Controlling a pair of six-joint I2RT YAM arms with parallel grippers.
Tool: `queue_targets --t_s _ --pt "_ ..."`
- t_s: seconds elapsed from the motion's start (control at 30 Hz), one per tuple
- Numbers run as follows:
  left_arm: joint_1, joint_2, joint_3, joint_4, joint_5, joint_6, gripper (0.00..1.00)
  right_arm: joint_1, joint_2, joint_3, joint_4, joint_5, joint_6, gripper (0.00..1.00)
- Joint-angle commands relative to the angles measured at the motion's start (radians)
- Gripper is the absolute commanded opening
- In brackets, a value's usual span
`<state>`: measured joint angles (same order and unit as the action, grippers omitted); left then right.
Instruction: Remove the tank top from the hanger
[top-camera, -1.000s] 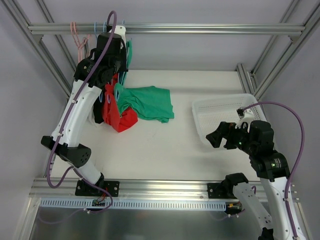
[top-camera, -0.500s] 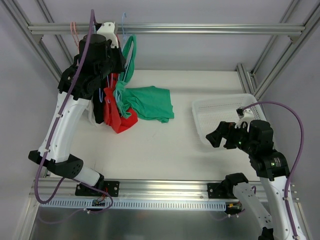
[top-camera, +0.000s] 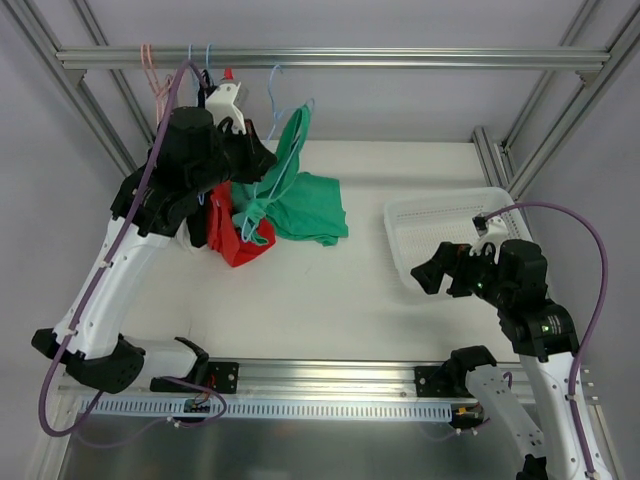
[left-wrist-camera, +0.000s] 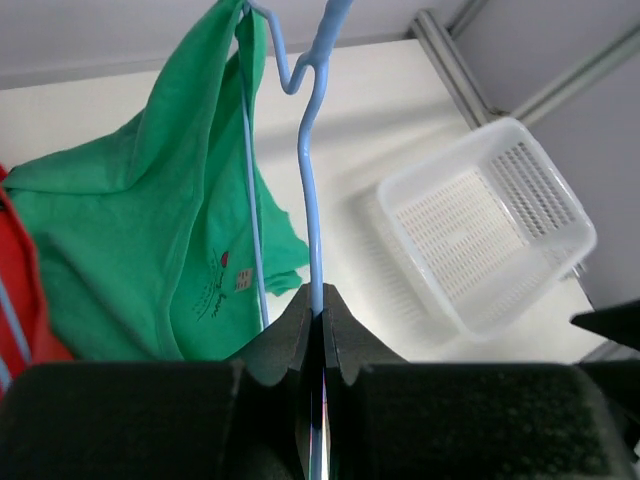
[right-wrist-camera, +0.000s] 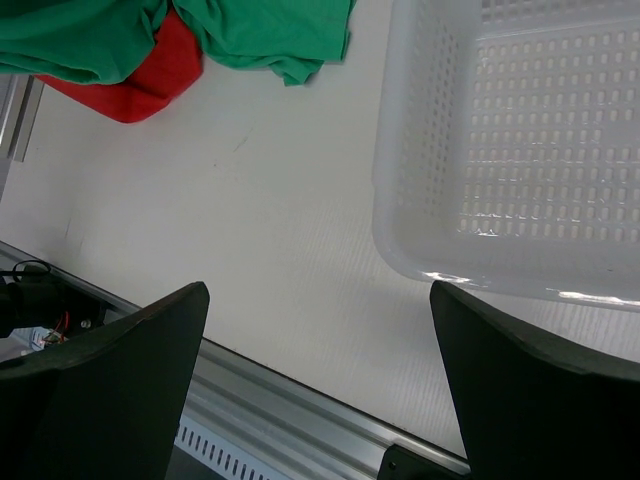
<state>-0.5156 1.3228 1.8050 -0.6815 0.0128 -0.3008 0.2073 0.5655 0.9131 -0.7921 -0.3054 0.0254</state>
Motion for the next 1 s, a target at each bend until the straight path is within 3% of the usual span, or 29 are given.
queue_targets --t_s 0.0,0.17,0.33,0.4,0.63,0.83,0.97 --pt "-0.037 -0.118 -0.070 0.088 0.117 -0.057 0.00 0.000 -0.015 -0.008 0.083 -0.064 -0.002 0.99" --pt "-0.093 -0.256 -0.220 0.122 0.278 -0.060 0.00 0.001 -0.024 -0.016 0.189 -0.159 0.021 1.00" --pt "-0.141 -0.365 -0.347 0.166 0.536 -0.083 0.00 0.001 0.019 -0.013 0.413 -0.377 0.105 0.99" --pt "-0.162 -0.419 -0.386 0.180 0.549 -0.116 0.00 0.013 0.059 0.004 0.497 -0.415 0.134 0.98" --pt "-0.185 -0.589 -0.657 0.345 0.494 -0.308 0.00 0.187 0.172 0.078 0.551 -0.301 0.122 0.89" --pt "-0.187 -0.649 -0.734 0.405 0.489 -0.366 0.00 0.394 0.312 0.144 0.553 -0.039 0.025 0.76" --pt "-0.187 -0.674 -0.751 0.407 0.477 -0.370 0.00 0.471 0.401 0.176 0.583 0.077 0.010 0.73"
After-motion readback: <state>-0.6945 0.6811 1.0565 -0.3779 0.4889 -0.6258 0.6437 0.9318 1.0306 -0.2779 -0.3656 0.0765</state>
